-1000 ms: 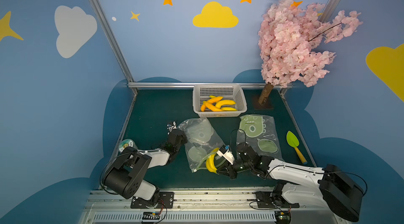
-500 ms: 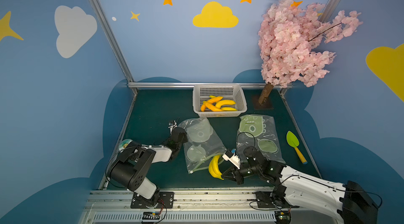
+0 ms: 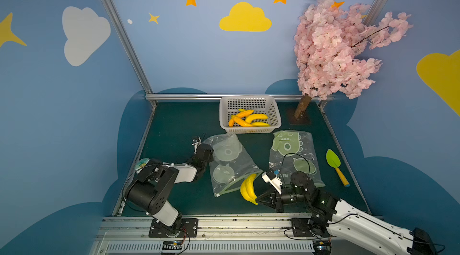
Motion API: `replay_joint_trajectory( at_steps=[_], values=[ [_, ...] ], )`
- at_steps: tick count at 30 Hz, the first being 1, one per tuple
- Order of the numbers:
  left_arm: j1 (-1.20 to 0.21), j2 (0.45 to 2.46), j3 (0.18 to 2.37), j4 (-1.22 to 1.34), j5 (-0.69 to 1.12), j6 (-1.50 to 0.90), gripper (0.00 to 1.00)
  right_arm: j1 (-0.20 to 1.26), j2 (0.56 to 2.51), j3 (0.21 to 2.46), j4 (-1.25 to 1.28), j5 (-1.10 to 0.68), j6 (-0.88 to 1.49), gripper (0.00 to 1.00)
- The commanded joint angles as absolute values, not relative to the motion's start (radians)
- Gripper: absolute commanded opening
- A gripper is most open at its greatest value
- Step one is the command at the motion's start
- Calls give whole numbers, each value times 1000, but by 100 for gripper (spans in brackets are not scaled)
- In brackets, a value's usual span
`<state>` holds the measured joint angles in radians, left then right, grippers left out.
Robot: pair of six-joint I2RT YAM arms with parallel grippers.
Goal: Open the zip-top bag and take out the banana
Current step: Pick up the banana from the zipper food storage bag, then place the banana in the basket.
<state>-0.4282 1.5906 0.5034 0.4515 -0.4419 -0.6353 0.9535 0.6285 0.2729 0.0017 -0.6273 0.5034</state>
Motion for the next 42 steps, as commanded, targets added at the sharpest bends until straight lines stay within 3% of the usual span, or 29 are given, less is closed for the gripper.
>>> replay_joint_trajectory(
  at_steps=[1,4,8,17,23,29,38,42],
  values=[
    [-430,1601,514,412,-459,-638,40,962,612,316,-26,-641,515,0],
    [-430,1583,500,408,-465,-643,46,962,615,342,-64,-676,510,0],
    [-430,1557,488,386,-489,-648,67,963,601,354,-67,-735,554,0],
    [-428,1518,493,316,-559,-653,78,970,505,461,-269,-710,534,0],
    [-429,1462,525,144,-613,-693,100,968,558,547,-248,-634,475,0],
    [-430,1354,486,113,-624,-712,100,928,760,722,-225,-435,320,0],
    [-430,1242,494,-9,-646,-674,100,658,1151,981,-122,-206,194,0],
    [-430,1193,447,59,-594,-577,100,579,1400,1139,-76,-235,176,0]
  ],
)
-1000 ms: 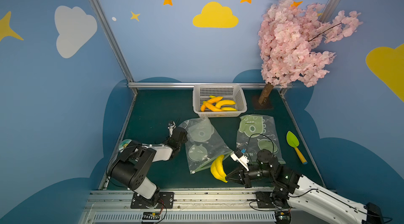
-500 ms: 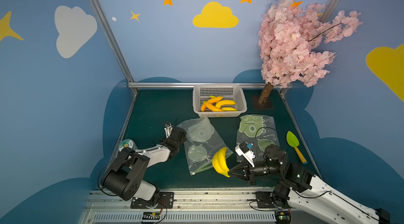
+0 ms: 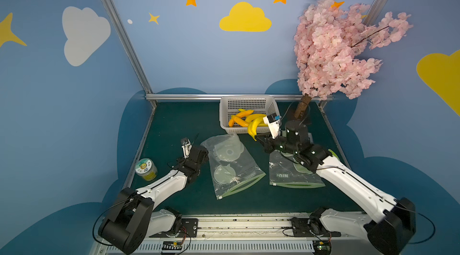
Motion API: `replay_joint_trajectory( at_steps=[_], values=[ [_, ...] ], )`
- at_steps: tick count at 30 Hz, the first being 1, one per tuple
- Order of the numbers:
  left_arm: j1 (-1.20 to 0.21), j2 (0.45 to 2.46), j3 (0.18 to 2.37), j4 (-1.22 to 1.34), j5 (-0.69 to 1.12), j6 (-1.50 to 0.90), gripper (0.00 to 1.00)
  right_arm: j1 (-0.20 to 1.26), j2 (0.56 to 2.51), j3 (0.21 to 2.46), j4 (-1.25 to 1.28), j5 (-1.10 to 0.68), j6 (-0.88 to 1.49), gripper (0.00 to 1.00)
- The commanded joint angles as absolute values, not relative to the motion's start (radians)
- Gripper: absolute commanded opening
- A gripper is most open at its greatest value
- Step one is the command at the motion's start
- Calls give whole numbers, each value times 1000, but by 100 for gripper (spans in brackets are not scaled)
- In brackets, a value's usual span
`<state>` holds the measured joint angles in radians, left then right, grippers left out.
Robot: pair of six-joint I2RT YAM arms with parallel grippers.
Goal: Open the zip-top bag and take out the banana
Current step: Place the banana in the basket.
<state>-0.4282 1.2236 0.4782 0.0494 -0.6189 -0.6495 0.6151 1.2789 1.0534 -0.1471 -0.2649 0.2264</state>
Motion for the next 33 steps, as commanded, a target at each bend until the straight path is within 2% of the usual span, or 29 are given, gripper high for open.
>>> replay_joint_trajectory(
  at_steps=[1,6,11,15,22,23,24,27,28,29,30,33],
  values=[
    [-430,1182,435,75,-585,-560,100,563,1461,1175,-71,-260,177,0],
    [-432,1135,403,137,-489,-470,100,507,1726,1322,-22,-296,179,0],
    [-460,1123,399,143,-508,-410,100,487,1893,1435,-20,-303,177,0],
    [-464,1113,390,153,-497,-384,100,482,1971,1513,-86,-336,160,0],
    [-463,1101,398,140,-495,-369,100,472,1988,1505,-75,-309,198,0],
    [-464,1100,402,134,-499,-372,100,472,1984,1504,-80,-307,199,3],
    [-463,1100,401,130,-504,-373,100,473,1980,1502,-82,-307,197,20],
    [-463,1099,403,110,-525,-379,100,473,1956,1487,-84,-305,187,44],
    [-464,1096,406,104,-531,-382,100,473,1940,1473,-73,-305,187,64],
    [-464,1095,408,103,-531,-383,100,474,1922,1461,-64,-305,186,75],
    [-463,1095,408,106,-528,-379,100,473,1900,1444,-56,-302,187,83],
    [-464,1103,425,81,-539,-384,100,472,1821,1396,-55,-306,178,88]
  ],
)
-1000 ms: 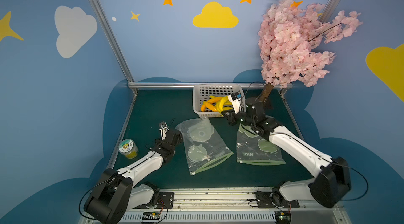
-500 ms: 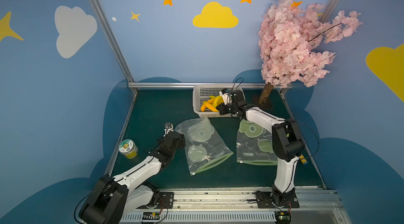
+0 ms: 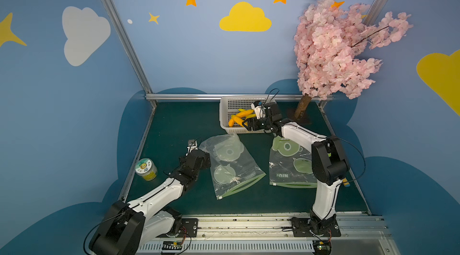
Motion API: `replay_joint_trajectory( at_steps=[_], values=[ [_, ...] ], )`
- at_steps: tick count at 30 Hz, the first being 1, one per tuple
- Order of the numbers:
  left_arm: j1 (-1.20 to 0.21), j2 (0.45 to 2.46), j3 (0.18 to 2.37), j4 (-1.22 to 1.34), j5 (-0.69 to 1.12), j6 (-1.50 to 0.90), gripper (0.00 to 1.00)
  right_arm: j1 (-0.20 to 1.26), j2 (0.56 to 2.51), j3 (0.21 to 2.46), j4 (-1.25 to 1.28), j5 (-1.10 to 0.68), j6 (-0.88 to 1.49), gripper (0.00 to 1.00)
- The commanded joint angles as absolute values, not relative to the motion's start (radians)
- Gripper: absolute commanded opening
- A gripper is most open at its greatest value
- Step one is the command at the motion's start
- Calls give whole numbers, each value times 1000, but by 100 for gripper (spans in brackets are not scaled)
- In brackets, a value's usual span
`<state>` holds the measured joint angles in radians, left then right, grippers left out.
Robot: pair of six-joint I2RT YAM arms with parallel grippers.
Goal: Open the zip-top bag and take out the banana
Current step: Place the banana in the basket, then reset both arms
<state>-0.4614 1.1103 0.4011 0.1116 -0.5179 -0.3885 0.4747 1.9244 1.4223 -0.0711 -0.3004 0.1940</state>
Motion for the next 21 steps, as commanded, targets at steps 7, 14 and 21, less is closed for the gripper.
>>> replay_joint_trajectory(
  at_steps=[7,14,21],
  values=[
    [-463,1048,446,57,-554,-367,100,468,1519,1182,-65,-172,21,92],
    [-466,974,471,67,-670,-156,100,291,1190,793,91,79,-71,98],
    [-462,997,407,232,-777,-22,100,46,1085,439,410,36,-19,98]
  ],
)
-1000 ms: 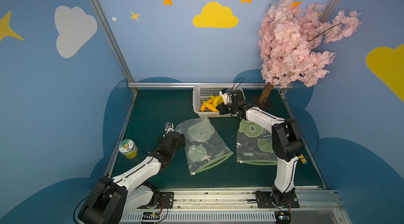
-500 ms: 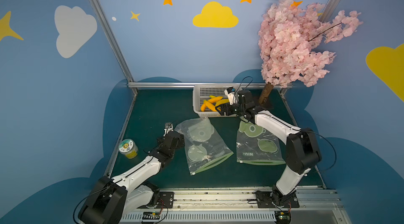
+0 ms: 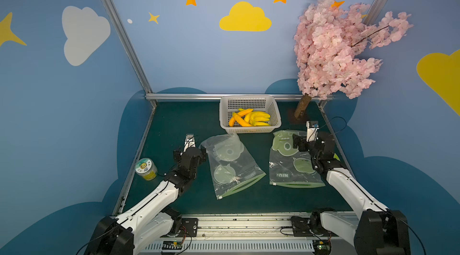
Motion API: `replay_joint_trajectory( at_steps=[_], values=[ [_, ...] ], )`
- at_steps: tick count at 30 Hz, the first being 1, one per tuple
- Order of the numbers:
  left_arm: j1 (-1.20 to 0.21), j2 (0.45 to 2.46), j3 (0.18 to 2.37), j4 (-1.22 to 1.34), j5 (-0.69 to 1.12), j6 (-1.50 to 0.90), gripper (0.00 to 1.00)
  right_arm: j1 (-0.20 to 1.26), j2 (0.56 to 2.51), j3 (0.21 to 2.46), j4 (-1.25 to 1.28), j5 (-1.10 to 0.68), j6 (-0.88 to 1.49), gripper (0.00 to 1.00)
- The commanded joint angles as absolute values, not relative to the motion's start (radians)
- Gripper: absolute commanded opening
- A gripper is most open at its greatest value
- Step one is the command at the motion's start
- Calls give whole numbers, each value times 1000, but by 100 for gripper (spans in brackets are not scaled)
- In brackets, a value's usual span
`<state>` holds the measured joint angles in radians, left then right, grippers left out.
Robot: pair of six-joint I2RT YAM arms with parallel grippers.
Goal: Open the zip-top bag and take out the banana
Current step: Reset both arms
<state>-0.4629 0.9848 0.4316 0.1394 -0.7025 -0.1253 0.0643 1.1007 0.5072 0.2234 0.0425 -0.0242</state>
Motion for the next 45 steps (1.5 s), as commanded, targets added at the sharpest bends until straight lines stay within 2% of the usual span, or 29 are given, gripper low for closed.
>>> replay_joint_trajectory(
  at_steps=[1,5,8,12,15,16,18,21,24,26,28,29,30,32,33,35,37,39,45],
  values=[
    [-462,1001,390,272,-784,-1,100,37,1094,399,481,26,-4,98],
    [-436,1025,307,456,-752,49,100,31,1219,316,725,-23,9,98],
    [-397,1060,283,534,-652,86,100,33,1339,295,867,30,3,98],
    [-361,1146,305,576,-564,122,100,31,1385,309,809,3,-24,97],
    [-350,1196,305,615,-567,154,100,33,1596,260,1224,-46,-26,97],
    [-337,1210,293,649,-552,149,100,34,1593,256,1200,-58,-26,98],
    [-287,1245,264,740,-491,120,100,33,1482,301,948,-29,-21,98],
    [-216,1284,257,819,-400,109,100,33,1432,367,755,-17,-32,98],
    [-133,1343,279,876,-243,59,100,34,1509,371,868,-1,-16,98],
    [-88,1408,301,901,-201,46,100,33,1572,352,999,12,-6,98],
    [-41,1518,310,966,-150,7,100,33,1518,365,887,11,-8,98],
    [-29,1591,307,1083,-141,9,100,32,1507,367,864,11,-7,98],
    [-26,1596,308,1101,-146,8,100,32,1507,366,869,12,-4,98],
    [-17,1522,368,854,-156,-25,100,34,1543,358,942,6,0,98],
    [-8,1555,380,879,-181,-47,100,34,1572,362,981,8,-2,98],
    [-5,1579,342,998,-192,-40,100,33,1534,377,884,5,-1,98],
    [-6,1569,350,964,-204,-51,100,34,1532,386,872,11,0,98],
    [-8,1573,350,971,-207,-48,100,35,1564,365,966,9,-3,98],
    [-7,1574,353,965,-208,-46,100,35,1556,368,942,-2,-7,98]
  ],
)
